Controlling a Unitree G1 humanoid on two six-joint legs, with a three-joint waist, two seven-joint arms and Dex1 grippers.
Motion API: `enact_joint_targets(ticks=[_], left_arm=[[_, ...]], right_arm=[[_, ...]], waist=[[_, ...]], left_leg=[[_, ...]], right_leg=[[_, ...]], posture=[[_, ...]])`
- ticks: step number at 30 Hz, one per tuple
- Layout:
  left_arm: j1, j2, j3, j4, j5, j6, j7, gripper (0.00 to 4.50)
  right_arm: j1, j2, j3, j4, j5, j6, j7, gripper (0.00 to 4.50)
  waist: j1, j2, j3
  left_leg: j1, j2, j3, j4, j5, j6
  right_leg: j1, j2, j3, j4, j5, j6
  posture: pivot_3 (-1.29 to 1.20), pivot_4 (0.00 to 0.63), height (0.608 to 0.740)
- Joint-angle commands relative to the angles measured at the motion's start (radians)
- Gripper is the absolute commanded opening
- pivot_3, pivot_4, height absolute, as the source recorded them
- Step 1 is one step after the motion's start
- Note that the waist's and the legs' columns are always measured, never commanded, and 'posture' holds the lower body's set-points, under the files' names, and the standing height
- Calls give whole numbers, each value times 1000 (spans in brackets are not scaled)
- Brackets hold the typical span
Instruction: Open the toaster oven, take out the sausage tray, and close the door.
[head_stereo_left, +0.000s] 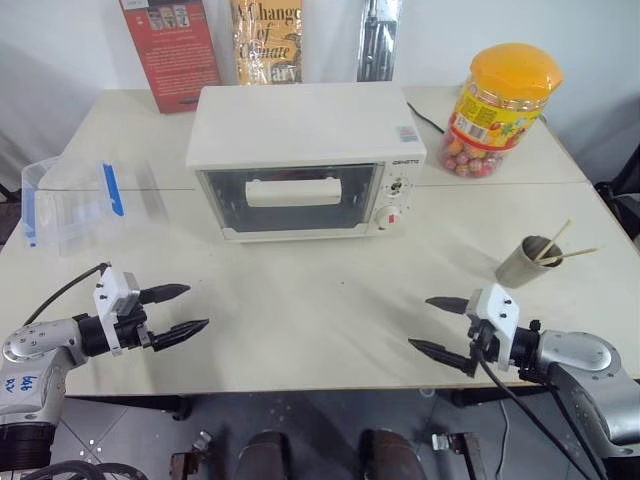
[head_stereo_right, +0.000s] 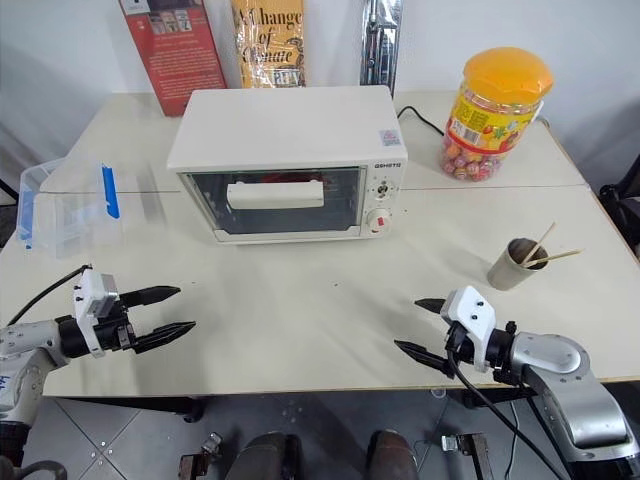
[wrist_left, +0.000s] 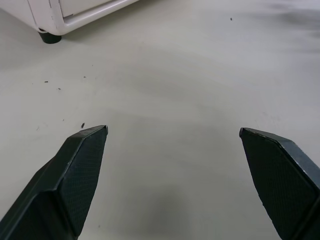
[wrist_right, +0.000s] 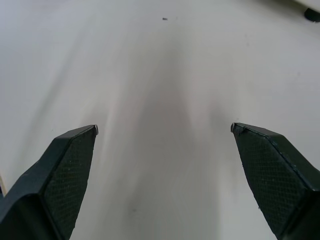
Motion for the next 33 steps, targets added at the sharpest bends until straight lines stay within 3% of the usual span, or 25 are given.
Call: enact_joint_targets(ticks=[1, 6, 11, 15, 23, 28, 33], left_arm=[[-20, 6, 30, 4, 2, -23, 22, 4486], [-27, -5, 57, -32, -36, 21, 73, 4486], [-35, -4, 69, -31, -28, 39, 122, 4486], [-73, -23, 93, -14, -88, 55, 100, 4486], [-122, -64, 121, -8, -114, 24, 103, 4486], [-114, -67, 140, -28, -130, 36, 114, 4486], [-89, -45, 186, -57, -163, 83, 131, 4486]], right_arm=[[-20, -8, 0, -63, 20, 27, -11, 4500], [-103, 14, 22, -107, 44, 106, -53, 4500], [-284, 38, 103, -75, 32, 146, -53, 4500], [-503, 80, 215, 60, -33, 116, -19, 4500], [-841, 235, 322, 379, -113, -75, 83, 4500], [-919, 284, 329, 433, -120, -123, 130, 4500], [-869, 283, 366, 243, -66, -32, 197, 4500]], waist=[[0, 0, 0], [0, 0, 0], [-4, -1, 1], [-5, -2, 1], [-10, -3, 2], [-18, -3, 2], [-34, -3, 2]], left_leg=[[0, 0, 0, 0, 0, 0], [0, 0, 0, 1, 0, 0], [0, 0, 0, 0, 0, 0], [-1, 0, 0, 2, 0, -1], [-2, 1, 0, 4, -1, -1], [-3, 1, -1, 4, -2, -1], [-3, 1, -1, 3, -2, -1]], right_leg=[[0, 0, 0, 0, 0, 0], [0, 0, 0, 1, 0, 0], [-1, 0, 0, 1, 0, 0], [-1, 0, 0, 2, 0, 0], [-2, 0, -1, 4, 0, 0], [-2, 0, -1, 5, 0, 1], [-4, 0, -2, 5, 0, 1]], posture=[[0, 150, 740], [0, 150, 740], [0, 150, 740], [0, 150, 740], [0, 150, 740], [0, 150, 740], [0, 150, 740]])
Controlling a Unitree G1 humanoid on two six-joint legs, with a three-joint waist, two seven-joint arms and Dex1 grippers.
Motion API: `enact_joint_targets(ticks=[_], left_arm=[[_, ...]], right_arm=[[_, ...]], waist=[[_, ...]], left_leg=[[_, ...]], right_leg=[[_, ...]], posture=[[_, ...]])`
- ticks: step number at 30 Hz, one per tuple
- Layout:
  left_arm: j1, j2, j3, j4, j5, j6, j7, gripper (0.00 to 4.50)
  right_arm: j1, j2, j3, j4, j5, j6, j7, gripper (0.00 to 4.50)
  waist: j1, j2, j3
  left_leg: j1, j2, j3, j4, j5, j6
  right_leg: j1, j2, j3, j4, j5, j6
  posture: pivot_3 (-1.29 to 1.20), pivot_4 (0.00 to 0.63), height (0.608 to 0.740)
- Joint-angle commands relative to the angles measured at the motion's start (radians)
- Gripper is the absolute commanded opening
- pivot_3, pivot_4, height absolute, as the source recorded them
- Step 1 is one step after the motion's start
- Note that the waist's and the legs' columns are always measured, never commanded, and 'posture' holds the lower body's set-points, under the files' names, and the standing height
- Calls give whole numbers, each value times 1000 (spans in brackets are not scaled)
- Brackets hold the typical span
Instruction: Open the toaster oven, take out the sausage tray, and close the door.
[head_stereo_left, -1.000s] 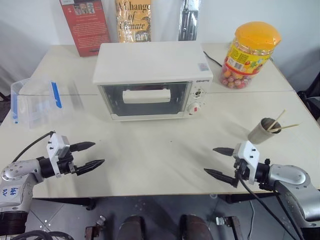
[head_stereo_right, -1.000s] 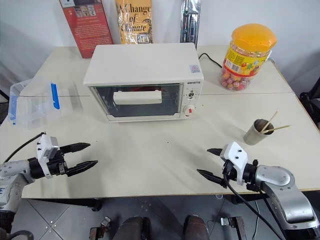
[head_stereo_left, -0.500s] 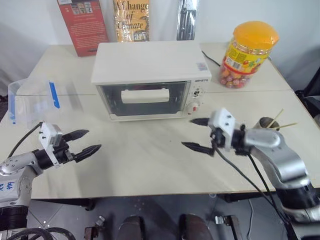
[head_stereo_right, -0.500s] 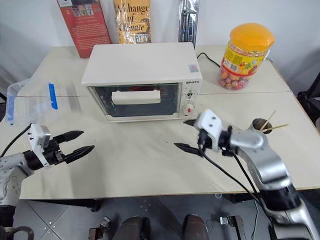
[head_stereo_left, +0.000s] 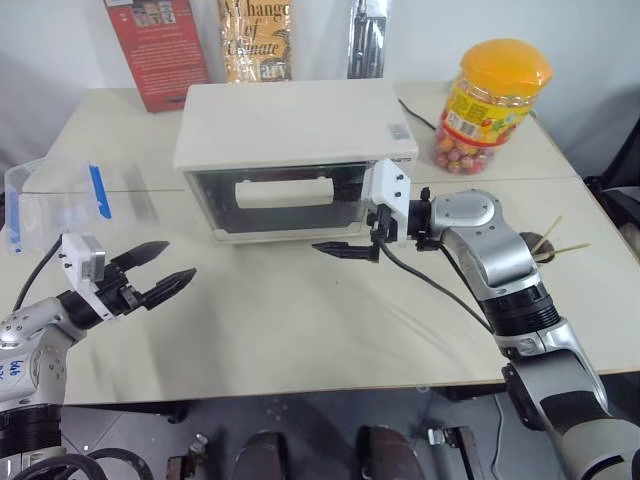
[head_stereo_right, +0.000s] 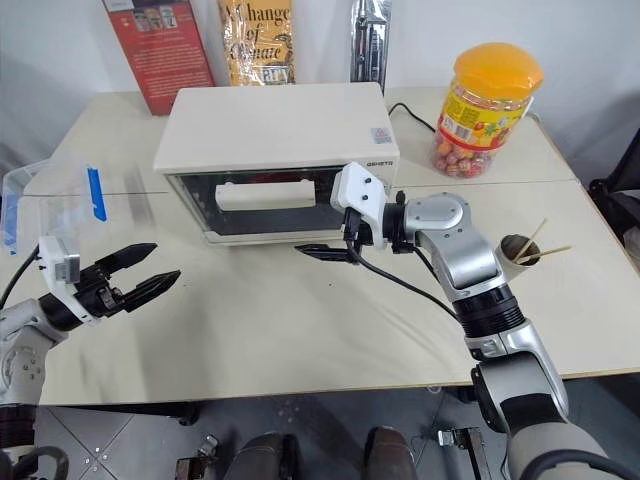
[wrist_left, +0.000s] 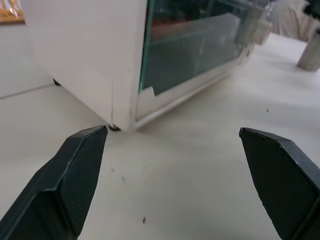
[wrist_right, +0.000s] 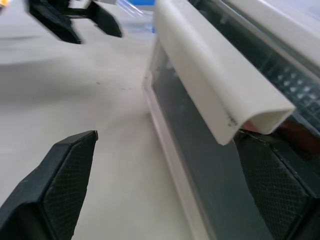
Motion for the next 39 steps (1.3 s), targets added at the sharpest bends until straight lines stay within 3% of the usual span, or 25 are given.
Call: enact_joint_targets(ticks=[1, 9, 10, 13, 23, 25, 30, 39], left_arm=[[15, 26, 56, -45, -38, 25, 9, 4486], [-21, 93, 88, 3, -38, 64, 9, 4486], [-33, 98, 93, 14, -47, 64, -7, 4312], [-52, 117, 96, 27, -90, 89, -83, 3656], [-221, 143, 44, 139, -90, 111, -187, 517], [-262, 135, 18, 172, -68, 95, -195, 65], [-382, 98, -95, 276, 12, 47, -216, 65], [-457, 36, -182, 334, 63, 20, -249, 65]], right_arm=[[35, -12, 23, -156, 42, 37, 51, 4500], [161, -51, 71, -298, 28, 78, 71, 4500], [171, -51, 73, -301, 25, 83, 68, 4500], [187, -56, 73, -306, 15, 83, 59, 4500], [237, -67, 69, -338, 1, 92, 27, 4500], [250, -69, 67, -350, 0, 98, 17, 4500], [302, -74, 50, -406, 12, 141, -31, 4500], [375, -108, 12, -495, 20, 220, -100, 4500]], waist=[[-4, 0, 0], [-7, -1, 0], [-5, -1, 0], [-4, -1, 0], [3, -2, 0], [3, -2, 0], [5, -2, 0], [10, -3, 0]], left_leg=[[0, 0, 0, -1, 0, 0], [0, 1, 1, -2, -1, -1], [0, 1, 1, -2, -1, -1], [0, 1, 1, -2, -1, -1], [0, 1, 3, -1, -1, -1], [0, 0, 3, -1, -1, -1], [0, 0, 3, 0, -2, -1], [-3, 0, 2, 3, -2, 0]], right_leg=[[0, 0, 0, 0, 0, 0], [-2, 1, 0, 0, 0, 0], [-2, 1, 0, 0, 0, 0], [-2, 1, 0, 0, 0, 0], [-3, 1, 0, 0, 0, 0], [-3, 1, 0, 0, 0, 0], [-2, 1, 0, 0, 0, 0], [-2, 1, -1, 0, 1, 1]], posture=[[0, 150, 740], [0, 150, 740], [0, 150, 740], [0, 150, 740], [0, 150, 740], [0, 150, 740], [0, 150, 740], [0, 150, 740]])
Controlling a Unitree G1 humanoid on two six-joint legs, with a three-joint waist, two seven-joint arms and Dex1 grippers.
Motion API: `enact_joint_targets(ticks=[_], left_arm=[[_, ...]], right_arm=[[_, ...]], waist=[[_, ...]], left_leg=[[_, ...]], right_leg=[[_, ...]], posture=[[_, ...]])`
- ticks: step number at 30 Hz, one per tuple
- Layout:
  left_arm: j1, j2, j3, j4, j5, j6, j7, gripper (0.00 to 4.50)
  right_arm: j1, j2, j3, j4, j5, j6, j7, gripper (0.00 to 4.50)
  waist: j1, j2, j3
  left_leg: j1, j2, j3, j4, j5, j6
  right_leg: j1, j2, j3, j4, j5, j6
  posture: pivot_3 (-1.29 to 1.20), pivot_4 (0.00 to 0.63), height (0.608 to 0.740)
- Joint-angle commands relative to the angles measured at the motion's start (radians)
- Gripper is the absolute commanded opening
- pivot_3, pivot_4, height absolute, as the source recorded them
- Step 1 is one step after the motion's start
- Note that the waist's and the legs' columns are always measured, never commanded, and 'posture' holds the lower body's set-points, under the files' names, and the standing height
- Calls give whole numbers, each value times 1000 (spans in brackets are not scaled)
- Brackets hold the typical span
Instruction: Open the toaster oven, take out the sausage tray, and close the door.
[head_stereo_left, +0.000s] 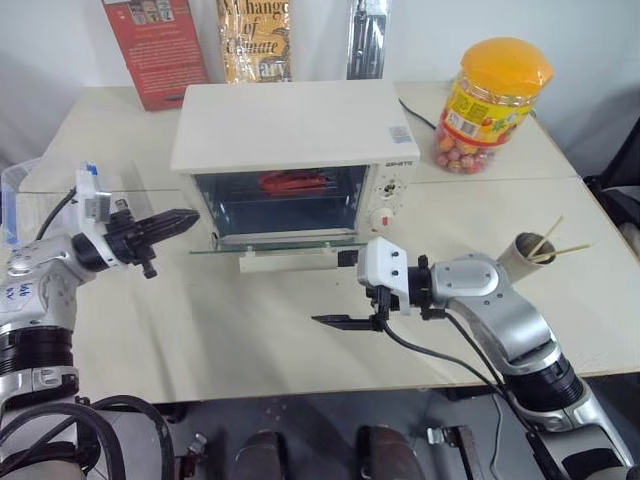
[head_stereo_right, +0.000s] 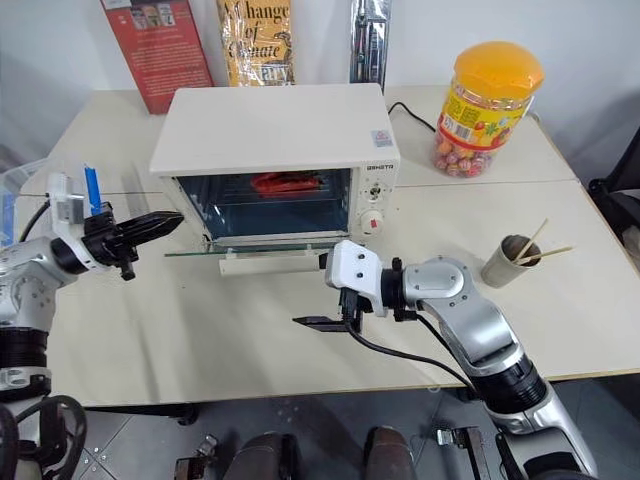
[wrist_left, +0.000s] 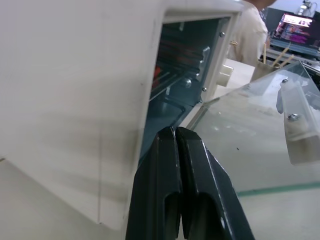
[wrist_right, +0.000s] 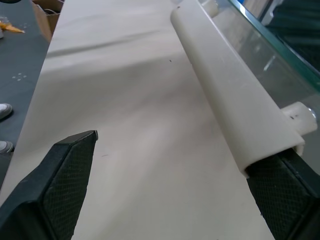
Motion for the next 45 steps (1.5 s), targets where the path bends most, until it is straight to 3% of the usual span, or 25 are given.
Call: enact_joint_targets(ticks=[1, 12, 18, 26, 30, 32, 39, 45], left_arm=[[-33, -8, -13, 14, 15, -18, -17, 65], [-94, -48, -71, 82, 58, -43, -81, 65], [-99, -76, -106, 90, 84, -48, -101, 65], [-61, -73, -186, 71, 158, -67, -130, 65], [-36, -61, -231, 71, 214, -102, -139, 65], [-25, -62, -241, 71, 230, -123, -144, 65], [45, -97, -209, 4, 211, -146, -82, 65], [93, -171, -58, -58, 113, -187, 73, 65]], right_arm=[[31, -32, -22, -70, 26, 37, -9, 4500], [97, -117, -36, -106, -7, 110, -68, 4500], [178, -236, -73, -137, -4, 126, -45, 4500], [279, -399, -318, -240, 191, 242, 45, 4500], [230, -426, -324, -211, 165, 246, 4, 4500], [174, -397, -282, -193, 143, 245, -32, 4500], [-101, -136, -21, -12, -60, 133, -198, 4500], [-290, 73, 195, 247, -347, -7, -374, 4500]], waist=[[1, 0, 0], [3, -1, 0], [11, -1, 0], [25, -1, 0], [21, -1, 0], [20, -1, 0], [17, -1, 0], [8, -1, 0]], left_leg=[[0, 0, 0, 1, 0, 0], [-1, 0, 0, 3, -1, 1], [-1, 0, 0, 4, -1, 2], [-1, 0, 1, 6, -1, 2], [0, 0, 1, 6, -2, 2], [0, 0, 1, 6, -2, 2], [0, 0, 1, 7, -2, 2], [0, 0, 1, 8, -1, 2]], right_leg=[[0, 0, 0, 0, 0, 0], [1, 0, 0, 0, 0, 0], [1, 0, 0, 0, 0, 0], [2, 0, 1, -1, 0, 0], [3, 0, 1, -1, 0, 0], [3, 0, 1, -1, 0, 0], [2, 0, 2, 0, 0, 0], [2, 0, 1, 1, 0, 1]], posture=[[0, 150, 740], [0, 150, 740], [0, 150, 740], [0, 150, 740], [0, 150, 740], [0, 150, 740], [0, 150, 740], [0, 150, 740]])
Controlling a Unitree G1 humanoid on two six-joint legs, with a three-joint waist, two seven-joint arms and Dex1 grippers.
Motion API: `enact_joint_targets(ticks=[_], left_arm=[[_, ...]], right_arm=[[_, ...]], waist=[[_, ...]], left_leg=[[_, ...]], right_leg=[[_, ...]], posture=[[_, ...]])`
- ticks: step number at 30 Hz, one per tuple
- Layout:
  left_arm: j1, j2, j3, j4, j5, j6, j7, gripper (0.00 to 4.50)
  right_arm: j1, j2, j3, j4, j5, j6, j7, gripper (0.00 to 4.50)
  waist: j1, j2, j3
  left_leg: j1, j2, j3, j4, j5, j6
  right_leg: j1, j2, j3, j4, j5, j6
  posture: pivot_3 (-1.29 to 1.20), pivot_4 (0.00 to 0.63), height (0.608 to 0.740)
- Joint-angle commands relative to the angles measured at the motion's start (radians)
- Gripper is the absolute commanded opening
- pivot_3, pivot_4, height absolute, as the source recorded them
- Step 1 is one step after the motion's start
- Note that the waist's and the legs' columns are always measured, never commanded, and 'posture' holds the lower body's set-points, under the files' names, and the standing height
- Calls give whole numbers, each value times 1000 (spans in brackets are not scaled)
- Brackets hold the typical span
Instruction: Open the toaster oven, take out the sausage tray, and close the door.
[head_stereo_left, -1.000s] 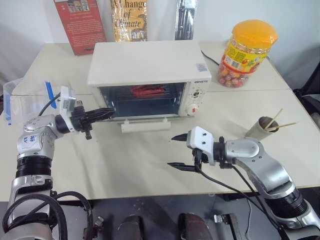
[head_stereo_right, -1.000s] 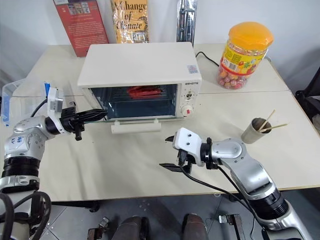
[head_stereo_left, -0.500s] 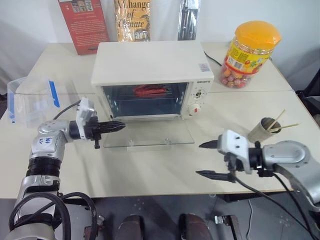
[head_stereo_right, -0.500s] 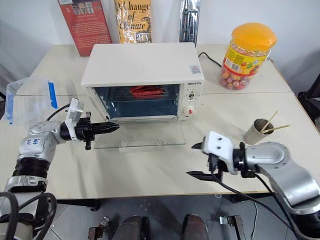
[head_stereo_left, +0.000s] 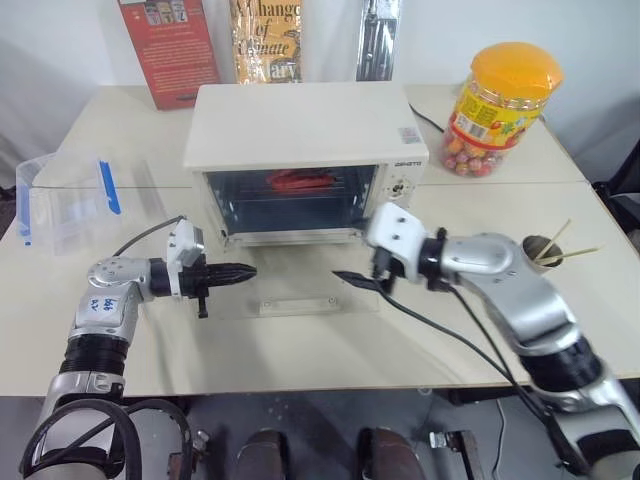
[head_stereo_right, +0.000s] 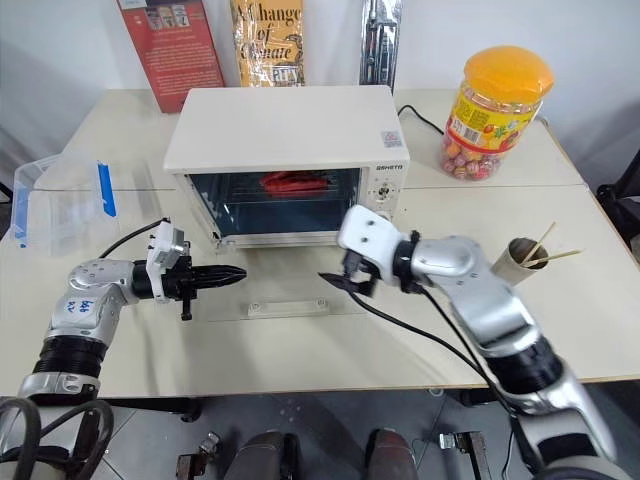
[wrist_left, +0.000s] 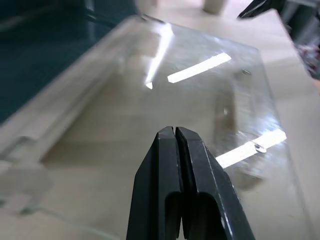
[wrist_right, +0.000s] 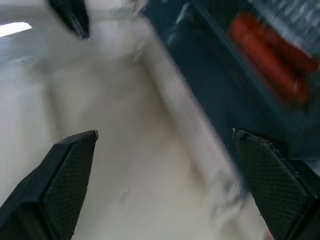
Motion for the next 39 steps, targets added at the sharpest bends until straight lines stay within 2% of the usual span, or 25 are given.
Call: enact_joint_targets(ticks=[1, 2, 8, 13, 15, 27, 30, 32, 33, 34, 39], left_arm=[[20, -32, 102, -76, -82, 5, 95, 450], [31, -39, 121, -95, -101, 19, 114, 621], [190, -106, 272, -329, -263, 41, 217, 2492], [331, -112, 338, -502, -338, 116, 316, 4064], [372, -115, 364, -546, -357, 132, 358, 4470], [434, -129, 368, -630, -384, 145, 443, 4470], [427, -125, 363, -619, -382, 145, 445, 4500], [412, -123, 358, -605, -380, 145, 446, 4500], [407, -123, 355, -602, -380, 146, 445, 4500], [398, -123, 349, -595, -378, 147, 446, 4500], [366, -124, 330, -573, -379, 153, 435, 4500]], right_arm=[[-76, 71, 68, 120, -147, -91, -93, 4500], [-91, 93, 75, 155, -168, -112, -109, 4500], [-198, 207, 120, 380, -320, -228, -213, 4500], [-232, 240, 125, 484, -392, -299, -238, 4500], [-243, 250, 124, 516, -408, -323, -235, 4500], [-313, 320, 118, 718, -467, -413, -235, 4500], [-317, 329, 113, 727, -474, -413, -240, 3919], [-318, 333, 111, 730, -481, -409, -242, 3300], [-316, 334, 109, 728, -484, -407, -243, 2805], [-315, 333, 109, 726, -490, -406, -247, 2685], [-308, 333, 98, 713, -512, -410, -262, 1016]], waist=[[-7, 0, 0], [-8, 0, 0], [-37, 0, 0], [-51, 0, 0], [-52, 0, 0], [-51, 0, 0], [-51, 0, 0], [-50, 0, 0], [-49, 0, 0], [-49, 0, 0], [-49, 0, 0]], left_leg=[[0, 0, 0, 0, 0, 0], [-1, 0, -1, 0, 0, 0], [-1, 0, -2, -1, 0, 0], [0, 1, -3, -3, 0, -1], [0, 1, -3, -3, 0, -1], [1, 1, -3, -3, 0, -1], [1, 1, -3, -3, 0, -1], [1, 1, -3, -3, 0, -1], [1, 1, -3, -3, 0, -1], [1, 1, -3, -3, 0, -1], [1, 1, -3, -3, 0, -2]], right_leg=[[-1, 0, 0, 1, 0, 0], [-1, 0, -1, 1, 0, 0], [-1, 0, -1, 1, 0, 1], [-1, 0, -2, 3, 0, 1], [-1, 0, -2, 2, 0, 1], [0, 0, -1, 2, 0, 0], [0, 0, -1, 2, 0, 0], [0, 0, -1, 1, 0, 0], [0, 0, -1, 1, 0, 0], [1, 0, -1, 1, 0, 0], [1, 0, -1, 1, 0, 0]], posture=[[0, 150, 740], [0, 150, 740], [0, 150, 740], [0, 150, 740], [0, 150, 740], [0, 150, 740], [0, 150, 740], [0, 150, 740], [0, 150, 740], [0, 150, 740], [0, 150, 740]])
